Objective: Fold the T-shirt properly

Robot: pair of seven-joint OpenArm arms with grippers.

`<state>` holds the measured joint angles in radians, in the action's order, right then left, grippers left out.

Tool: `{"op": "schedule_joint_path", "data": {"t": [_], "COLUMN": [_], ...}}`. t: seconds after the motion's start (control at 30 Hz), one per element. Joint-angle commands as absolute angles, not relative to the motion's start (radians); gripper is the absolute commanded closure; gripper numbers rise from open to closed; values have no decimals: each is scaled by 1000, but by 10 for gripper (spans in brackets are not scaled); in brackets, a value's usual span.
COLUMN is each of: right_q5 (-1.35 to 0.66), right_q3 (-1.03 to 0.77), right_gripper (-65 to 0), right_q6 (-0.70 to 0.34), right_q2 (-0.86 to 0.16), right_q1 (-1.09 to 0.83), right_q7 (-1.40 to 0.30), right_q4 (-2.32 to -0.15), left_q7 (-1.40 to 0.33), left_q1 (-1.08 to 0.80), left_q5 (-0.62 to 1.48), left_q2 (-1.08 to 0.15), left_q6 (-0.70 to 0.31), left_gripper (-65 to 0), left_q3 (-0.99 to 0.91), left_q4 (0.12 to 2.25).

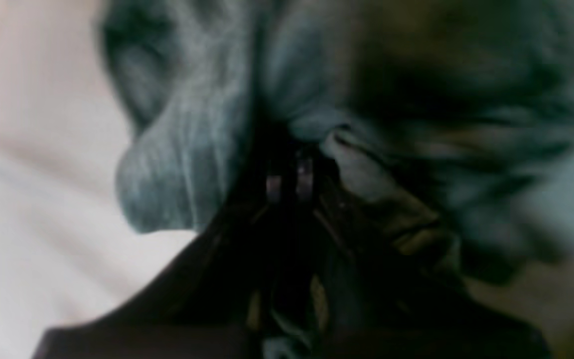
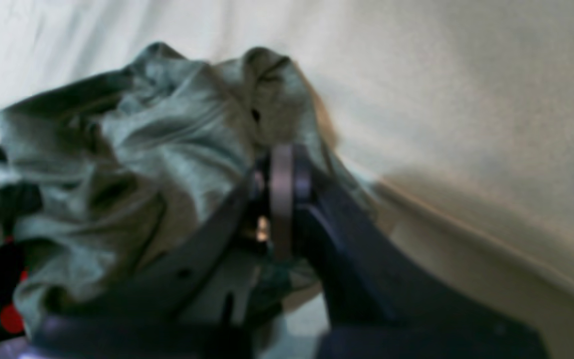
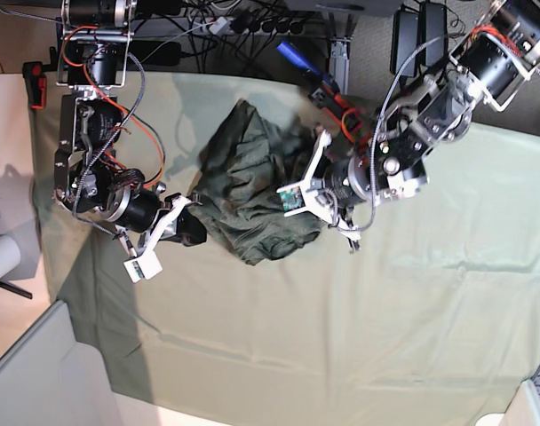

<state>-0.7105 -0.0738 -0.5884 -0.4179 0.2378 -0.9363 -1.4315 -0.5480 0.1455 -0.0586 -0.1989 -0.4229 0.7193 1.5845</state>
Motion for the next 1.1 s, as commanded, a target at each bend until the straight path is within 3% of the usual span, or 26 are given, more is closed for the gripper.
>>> {"op": "schedule_joint_path", "data": {"t": [0.0, 0.2, 0.33, 0.4, 0.77, 1.07], "right_q5": [-725, -725, -725, -726, -753, -773], "right_q3": [-82, -82, -82, -82, -83, -83], "right_gripper": [0, 0, 0, 0, 0, 0], "right_q6": [-601, -601, -601, -601, -601, -601], "right_q2": [-431, -431, -431, -431, -418, -413], "right_q1": [258, 258, 258, 258, 258, 245], "right_q7": [-916, -909, -909, -909, -915, -959], "right_q4": [-1447, -1447, -1447, -1447, -1491, -1523], "left_q7": [-542, -559, -601, -622, -613, -635], "left_q1": [166, 174, 174, 175, 174, 174], "left_q5": [-64, -13, 105, 138, 247, 378], "left_q2": [-194, -195, -195, -195, -218, -222], "left_q6": [-416, -559, -572, -572, -570, -626], "left_gripper": [0, -14, -309, -374, -372, -372], "left_q3": [715, 715, 715, 714, 699, 609], "left_q4": [1574, 1505, 1505, 1506, 1638, 1703]}}
